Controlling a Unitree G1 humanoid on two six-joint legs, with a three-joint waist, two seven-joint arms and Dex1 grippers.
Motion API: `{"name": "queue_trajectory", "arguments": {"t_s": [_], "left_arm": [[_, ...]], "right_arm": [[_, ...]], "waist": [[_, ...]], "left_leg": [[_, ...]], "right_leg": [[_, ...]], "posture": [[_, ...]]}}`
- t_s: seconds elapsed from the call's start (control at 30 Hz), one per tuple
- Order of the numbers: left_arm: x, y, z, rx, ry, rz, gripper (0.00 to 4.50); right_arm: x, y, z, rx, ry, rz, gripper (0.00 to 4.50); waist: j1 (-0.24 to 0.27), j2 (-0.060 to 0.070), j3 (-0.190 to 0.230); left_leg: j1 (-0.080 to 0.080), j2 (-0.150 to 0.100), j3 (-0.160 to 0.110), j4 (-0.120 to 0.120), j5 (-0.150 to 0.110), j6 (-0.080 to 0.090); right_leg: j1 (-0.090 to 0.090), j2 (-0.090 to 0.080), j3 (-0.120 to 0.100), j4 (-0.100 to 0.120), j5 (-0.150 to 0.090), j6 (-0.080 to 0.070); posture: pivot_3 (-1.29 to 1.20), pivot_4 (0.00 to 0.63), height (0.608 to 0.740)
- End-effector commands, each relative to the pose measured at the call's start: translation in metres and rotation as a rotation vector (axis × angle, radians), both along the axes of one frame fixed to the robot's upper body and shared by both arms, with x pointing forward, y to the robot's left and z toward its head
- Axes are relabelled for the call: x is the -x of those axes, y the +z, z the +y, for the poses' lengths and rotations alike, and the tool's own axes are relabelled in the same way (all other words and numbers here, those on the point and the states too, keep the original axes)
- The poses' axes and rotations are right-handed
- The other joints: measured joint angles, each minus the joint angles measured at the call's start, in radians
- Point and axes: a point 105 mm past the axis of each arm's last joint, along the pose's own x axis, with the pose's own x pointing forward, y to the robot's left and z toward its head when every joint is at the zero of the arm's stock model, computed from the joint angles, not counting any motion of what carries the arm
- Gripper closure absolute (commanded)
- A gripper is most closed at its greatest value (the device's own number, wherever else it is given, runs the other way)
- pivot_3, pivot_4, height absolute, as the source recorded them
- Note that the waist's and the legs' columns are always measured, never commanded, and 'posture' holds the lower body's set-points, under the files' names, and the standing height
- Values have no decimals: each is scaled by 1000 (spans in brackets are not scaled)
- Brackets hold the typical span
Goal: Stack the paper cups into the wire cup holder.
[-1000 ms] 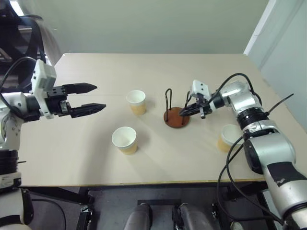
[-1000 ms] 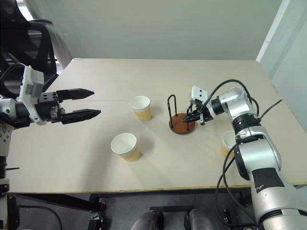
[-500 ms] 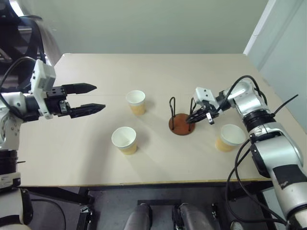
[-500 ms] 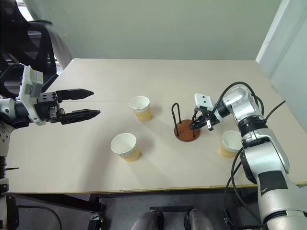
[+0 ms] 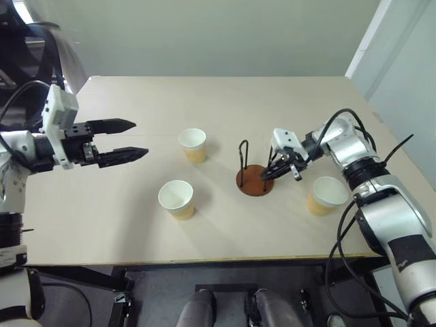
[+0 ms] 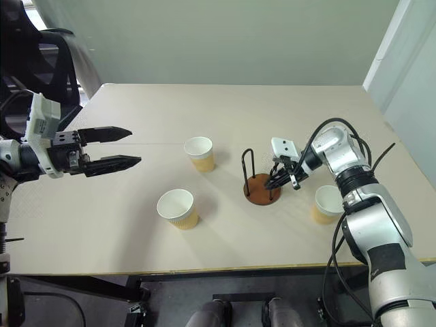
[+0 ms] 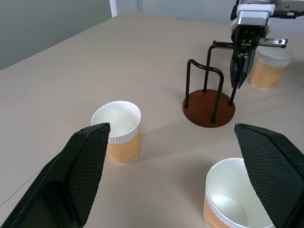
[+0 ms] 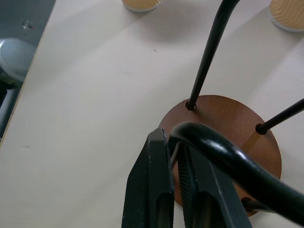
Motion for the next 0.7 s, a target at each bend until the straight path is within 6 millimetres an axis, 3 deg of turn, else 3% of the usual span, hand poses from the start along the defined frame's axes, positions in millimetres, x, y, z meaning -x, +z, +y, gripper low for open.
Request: {"name": "queue_trajectory", "arguments": {"t_s": [0.03, 0.23, 0.7], "left_arm": [[6, 16, 0, -17, -5, -56, 0], [5, 17, -1, -20, -7, -60, 0], [5, 18, -2, -18, -7, -64, 0]], "right_arm": [[-3, 8, 0, 27, 12, -30, 4444], [-9, 12, 3, 32, -1, -43, 4444], [-19, 22, 7, 28, -47, -89, 4444]], "waist": [[0, 0, 0], [-1, 0, 0], [-1, 0, 0]], "left_leg": [[0, 0, 0, 0, 0, 0], [0, 0, 0, 0, 0, -1], [0, 0, 0, 0, -2, -5]], "right_leg": [[0, 0, 0, 0, 0, 0], [0, 0, 0, 0, -3, -7], [0, 0, 0, 0, -3, -8]], "posture": [[0, 150, 740], [0, 150, 740], [0, 150, 740]]}}
